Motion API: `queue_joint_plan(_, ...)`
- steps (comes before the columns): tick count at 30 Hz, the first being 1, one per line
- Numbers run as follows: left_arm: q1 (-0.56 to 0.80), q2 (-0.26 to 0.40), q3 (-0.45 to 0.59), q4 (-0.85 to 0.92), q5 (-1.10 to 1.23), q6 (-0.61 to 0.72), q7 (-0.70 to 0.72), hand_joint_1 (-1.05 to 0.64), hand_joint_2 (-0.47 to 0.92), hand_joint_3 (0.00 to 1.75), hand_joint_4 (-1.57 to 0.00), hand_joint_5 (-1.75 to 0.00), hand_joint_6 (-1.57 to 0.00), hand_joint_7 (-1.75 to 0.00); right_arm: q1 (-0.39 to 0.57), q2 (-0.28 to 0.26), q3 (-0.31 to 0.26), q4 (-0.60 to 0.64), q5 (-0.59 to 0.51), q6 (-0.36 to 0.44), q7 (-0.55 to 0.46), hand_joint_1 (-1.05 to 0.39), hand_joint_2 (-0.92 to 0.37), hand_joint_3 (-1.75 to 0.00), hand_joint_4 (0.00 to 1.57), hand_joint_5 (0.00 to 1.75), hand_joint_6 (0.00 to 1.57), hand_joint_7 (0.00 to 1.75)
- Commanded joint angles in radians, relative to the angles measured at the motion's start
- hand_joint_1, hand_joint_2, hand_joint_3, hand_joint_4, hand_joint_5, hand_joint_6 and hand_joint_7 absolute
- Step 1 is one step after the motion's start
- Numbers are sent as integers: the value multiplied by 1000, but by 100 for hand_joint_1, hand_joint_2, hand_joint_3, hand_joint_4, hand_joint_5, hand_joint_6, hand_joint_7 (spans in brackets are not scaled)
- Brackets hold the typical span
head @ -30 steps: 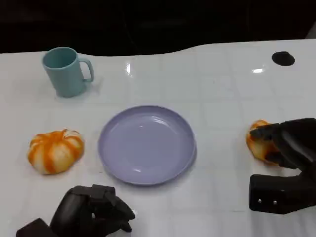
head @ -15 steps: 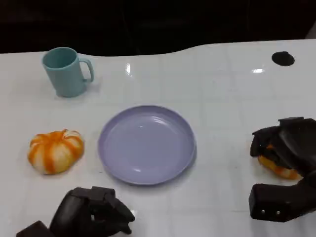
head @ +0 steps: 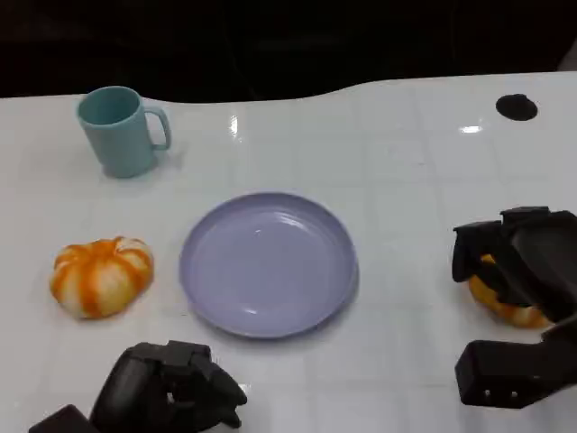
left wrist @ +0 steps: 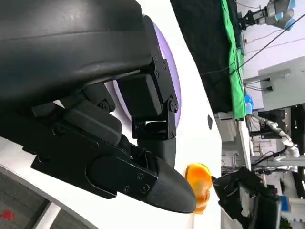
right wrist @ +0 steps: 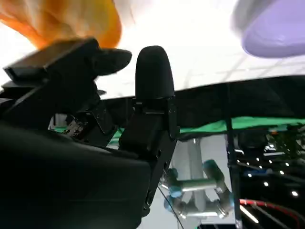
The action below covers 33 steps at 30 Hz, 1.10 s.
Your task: Grasp the bread from the table and place it into the plate.
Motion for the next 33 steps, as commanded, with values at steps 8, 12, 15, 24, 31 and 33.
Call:
queue_joint_plan(8,1,8,5,2,-2,7,10,-105,91,0,-119,-101,-130,-68,52,-10,-40,-160,73,-123,16,16,1,-156,110,167,106,132)
queue_joint_plan(12,-1,7,4,2,3,11,15,-105,90,0,-120,-101,-130,-68,73,-5,-55,-221,95,-138,54,17,3,-161,111,168,106,135)
queue_joint_plan(15,-3,6,3,4,4,9,15,-105,91,0,-120,-101,-130,-68,97,-1,-70,-295,111,-100,120,15,4,-162,112,168,106,134)
queue_joint_plan(24,-1,8,2,-2,9,15,20,-105,91,0,-119,-101,-131,-68,170,-63,-117,-681,33,326,642,-16,-56,-34,76,41,86,5)
queue_joint_plan(31,-1,9,1,-1,3,13,15,-105,91,0,-119,-101,-130,-68,186,-127,-115,-882,-48,508,981,-36,-75,-4,45,1,50,0)
queue_joint_plan(33,-1,9,1,-2,4,15,17,-105,91,0,-119,-101,-130,-68,182,-140,-107,-919,-94,543,1061,-40,-75,-2,43,0,45,0)
